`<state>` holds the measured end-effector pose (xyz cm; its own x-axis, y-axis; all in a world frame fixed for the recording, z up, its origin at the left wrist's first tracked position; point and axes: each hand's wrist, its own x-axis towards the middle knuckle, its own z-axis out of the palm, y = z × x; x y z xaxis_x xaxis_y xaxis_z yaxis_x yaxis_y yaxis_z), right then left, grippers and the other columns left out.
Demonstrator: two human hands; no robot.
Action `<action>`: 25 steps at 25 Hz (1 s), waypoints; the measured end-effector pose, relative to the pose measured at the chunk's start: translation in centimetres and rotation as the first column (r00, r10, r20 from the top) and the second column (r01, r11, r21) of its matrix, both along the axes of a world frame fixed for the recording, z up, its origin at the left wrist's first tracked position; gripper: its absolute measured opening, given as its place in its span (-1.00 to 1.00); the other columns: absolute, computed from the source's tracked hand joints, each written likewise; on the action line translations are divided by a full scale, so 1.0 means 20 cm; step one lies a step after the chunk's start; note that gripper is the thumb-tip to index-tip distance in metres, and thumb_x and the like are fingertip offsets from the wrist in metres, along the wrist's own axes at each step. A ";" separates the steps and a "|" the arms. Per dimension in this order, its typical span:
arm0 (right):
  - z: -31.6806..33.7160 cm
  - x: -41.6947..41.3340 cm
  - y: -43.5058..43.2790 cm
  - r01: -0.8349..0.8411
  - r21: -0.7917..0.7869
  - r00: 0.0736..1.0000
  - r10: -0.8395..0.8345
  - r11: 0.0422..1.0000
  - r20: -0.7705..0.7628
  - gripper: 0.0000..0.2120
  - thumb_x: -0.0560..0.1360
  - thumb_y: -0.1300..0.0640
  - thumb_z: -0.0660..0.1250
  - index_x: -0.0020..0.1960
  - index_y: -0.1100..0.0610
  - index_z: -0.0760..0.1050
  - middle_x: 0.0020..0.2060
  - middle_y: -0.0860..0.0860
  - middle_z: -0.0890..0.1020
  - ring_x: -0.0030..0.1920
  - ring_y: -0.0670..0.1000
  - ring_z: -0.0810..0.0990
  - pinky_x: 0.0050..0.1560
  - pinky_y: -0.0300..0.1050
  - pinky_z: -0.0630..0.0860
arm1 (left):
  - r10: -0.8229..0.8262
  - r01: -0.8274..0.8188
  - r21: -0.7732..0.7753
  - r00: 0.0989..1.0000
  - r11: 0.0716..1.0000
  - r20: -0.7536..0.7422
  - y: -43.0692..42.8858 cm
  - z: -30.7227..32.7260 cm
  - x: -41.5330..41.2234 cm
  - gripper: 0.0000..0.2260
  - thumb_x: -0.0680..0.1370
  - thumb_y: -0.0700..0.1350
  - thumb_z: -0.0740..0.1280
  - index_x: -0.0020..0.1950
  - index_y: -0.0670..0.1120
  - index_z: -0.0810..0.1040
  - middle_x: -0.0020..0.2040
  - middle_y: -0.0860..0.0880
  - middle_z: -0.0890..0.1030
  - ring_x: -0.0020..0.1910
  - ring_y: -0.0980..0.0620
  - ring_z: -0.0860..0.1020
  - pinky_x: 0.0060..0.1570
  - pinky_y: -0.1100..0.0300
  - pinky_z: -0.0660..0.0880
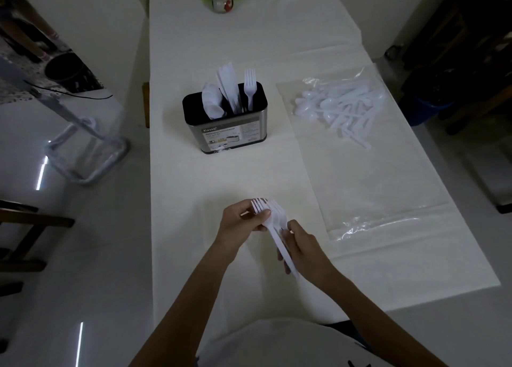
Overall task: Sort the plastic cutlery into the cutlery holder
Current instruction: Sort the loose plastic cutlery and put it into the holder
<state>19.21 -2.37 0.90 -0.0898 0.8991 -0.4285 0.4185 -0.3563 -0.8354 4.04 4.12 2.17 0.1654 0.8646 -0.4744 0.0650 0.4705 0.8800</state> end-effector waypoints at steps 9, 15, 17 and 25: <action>0.14 -0.02 -0.03 0.084 -0.282 0.892 -0.198 0.956 -0.406 -0.67 0.65 0.03 0.00 0.08 0.26 0.40 -0.43 0.08 0.58 -0.40 0.12 0.61 -0.37 -0.12 0.55 | 0.000 0.004 0.053 0.997 0.999 -0.072 -0.03 0.02 0.02 -0.90 0.47 -0.25 0.41 -0.04 -0.19 0.65 -0.17 -0.09 0.68 -0.27 0.07 0.61 -0.31 0.28 0.54; 0.14 -0.03 -0.04 0.103 -0.362 0.841 -0.275 0.927 -0.466 -0.62 0.65 -0.05 -0.04 0.17 0.22 0.36 -0.52 -0.01 0.36 -0.58 -0.06 0.23 -0.51 -0.25 0.15 | -0.010 0.029 0.149 0.992 0.988 -0.129 -0.03 0.05 0.04 -0.75 0.45 -0.24 0.42 0.11 -0.07 0.63 -0.06 -0.06 0.62 -0.17 0.09 0.54 -0.27 0.30 0.50; 0.14 -0.02 -0.03 0.047 -0.355 0.835 -0.232 0.934 -0.500 -0.57 0.63 -0.13 -0.08 0.10 0.18 0.38 -0.50 -0.01 0.26 -0.56 -0.07 0.15 -0.52 -0.27 0.10 | -0.029 0.054 0.169 0.989 0.984 -0.148 -0.03 0.05 0.04 -0.72 0.46 -0.21 0.42 0.16 -0.01 0.62 -0.05 -0.01 0.59 -0.13 0.09 0.54 -0.20 0.28 0.50; 0.21 0.03 -0.05 -0.200 -0.311 0.863 0.017 0.929 -0.505 -0.82 0.62 0.04 0.12 -0.09 0.11 0.37 -0.42 0.03 0.42 -0.48 0.01 0.44 -0.41 -0.17 0.40 | -0.109 0.109 0.152 0.994 0.982 -0.011 0.00 0.10 0.03 -0.76 0.48 -0.28 0.40 0.10 -0.06 0.62 -0.29 0.15 0.62 -0.30 0.18 0.56 -0.39 0.28 0.49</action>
<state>19.86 -3.38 5.17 -0.4561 0.6757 -0.5791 0.0449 -0.6324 -0.7733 4.57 4.12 4.10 0.2617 0.9035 -0.3394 0.1110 0.3211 0.9405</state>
